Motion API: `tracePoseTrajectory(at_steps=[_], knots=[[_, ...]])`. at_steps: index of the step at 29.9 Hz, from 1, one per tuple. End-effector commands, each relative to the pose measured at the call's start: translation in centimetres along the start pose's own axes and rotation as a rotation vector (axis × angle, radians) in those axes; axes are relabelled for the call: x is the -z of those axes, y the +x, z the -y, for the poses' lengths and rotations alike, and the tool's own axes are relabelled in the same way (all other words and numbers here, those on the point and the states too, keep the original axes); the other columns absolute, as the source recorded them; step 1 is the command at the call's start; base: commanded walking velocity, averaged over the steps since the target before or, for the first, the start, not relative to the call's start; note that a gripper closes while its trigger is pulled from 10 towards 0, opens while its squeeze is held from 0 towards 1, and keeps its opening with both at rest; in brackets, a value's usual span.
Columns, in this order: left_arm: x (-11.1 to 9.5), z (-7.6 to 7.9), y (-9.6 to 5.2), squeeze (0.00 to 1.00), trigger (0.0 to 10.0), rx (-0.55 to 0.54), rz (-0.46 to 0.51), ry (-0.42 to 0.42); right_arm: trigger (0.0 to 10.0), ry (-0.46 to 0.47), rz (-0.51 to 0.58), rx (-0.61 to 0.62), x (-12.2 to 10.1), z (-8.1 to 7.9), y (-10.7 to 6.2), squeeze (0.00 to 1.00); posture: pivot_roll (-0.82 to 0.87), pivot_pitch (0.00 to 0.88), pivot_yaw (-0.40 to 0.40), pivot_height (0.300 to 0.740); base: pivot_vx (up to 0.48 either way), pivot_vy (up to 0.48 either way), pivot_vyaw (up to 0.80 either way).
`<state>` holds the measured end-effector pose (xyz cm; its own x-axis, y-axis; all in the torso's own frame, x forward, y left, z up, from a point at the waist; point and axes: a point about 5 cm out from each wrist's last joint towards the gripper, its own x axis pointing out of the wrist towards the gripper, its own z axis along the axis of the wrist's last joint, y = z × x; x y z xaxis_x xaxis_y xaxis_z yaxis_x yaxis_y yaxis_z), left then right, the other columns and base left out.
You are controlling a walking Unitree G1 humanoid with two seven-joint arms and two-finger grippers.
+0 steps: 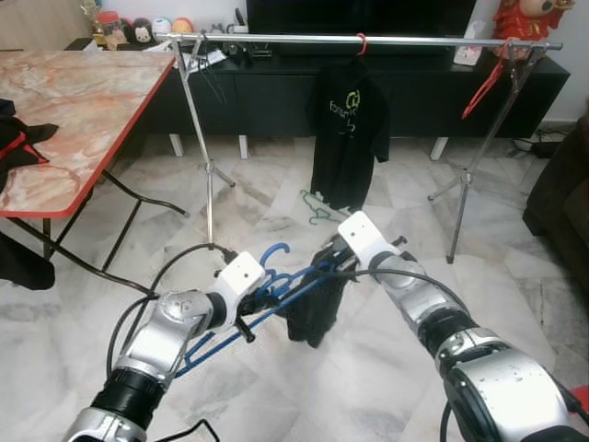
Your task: Hang hanger
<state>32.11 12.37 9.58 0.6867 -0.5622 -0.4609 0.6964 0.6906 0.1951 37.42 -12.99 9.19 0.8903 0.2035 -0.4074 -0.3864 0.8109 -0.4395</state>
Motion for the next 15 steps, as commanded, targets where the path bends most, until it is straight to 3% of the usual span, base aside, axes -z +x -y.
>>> tracePoseTrajectory(at_steps=[1, 5, 12, 15], knots=[[-0.3, -1.2, -0.3, 0.0, 10.0, -0.072, 0.014, -0.006, 10.0, 0.044, 0.017, 0.003, -0.5, 0.2, 0.0, 0.0, 0.0, 0.016, -0.044, 0.74, 0.0, 0.0, 0.0], [-0.4, -0.8, -0.3, 0.0, 10.0, -0.028, 0.021, -0.005, 10.0, 0.082, 0.012, -0.003, -0.3, 0.0, 0.0, 0.0, 0.0, 0.019, -0.042, 0.74, 0.0, 0.0, 0.0], [-0.4, 1.6, -0.8, 0.0, 10.0, 0.191, 0.029, 0.011, 10.0, 0.143, -0.013, -0.007, 0.4, -0.4, 0.0, 0.0, 0.0, 0.02, -0.04, 0.74, 0.0, 0.0, 0.0], [-0.4, 1.6, -0.7, 0.0, 10.0, 0.191, 0.026, 0.013, 10.0, 0.155, -0.016, -0.004, 0.4, -0.4, 0.0, 0.0, 0.01, 0.021, -0.04, 0.74, 0.0, 0.0, 0.0]])
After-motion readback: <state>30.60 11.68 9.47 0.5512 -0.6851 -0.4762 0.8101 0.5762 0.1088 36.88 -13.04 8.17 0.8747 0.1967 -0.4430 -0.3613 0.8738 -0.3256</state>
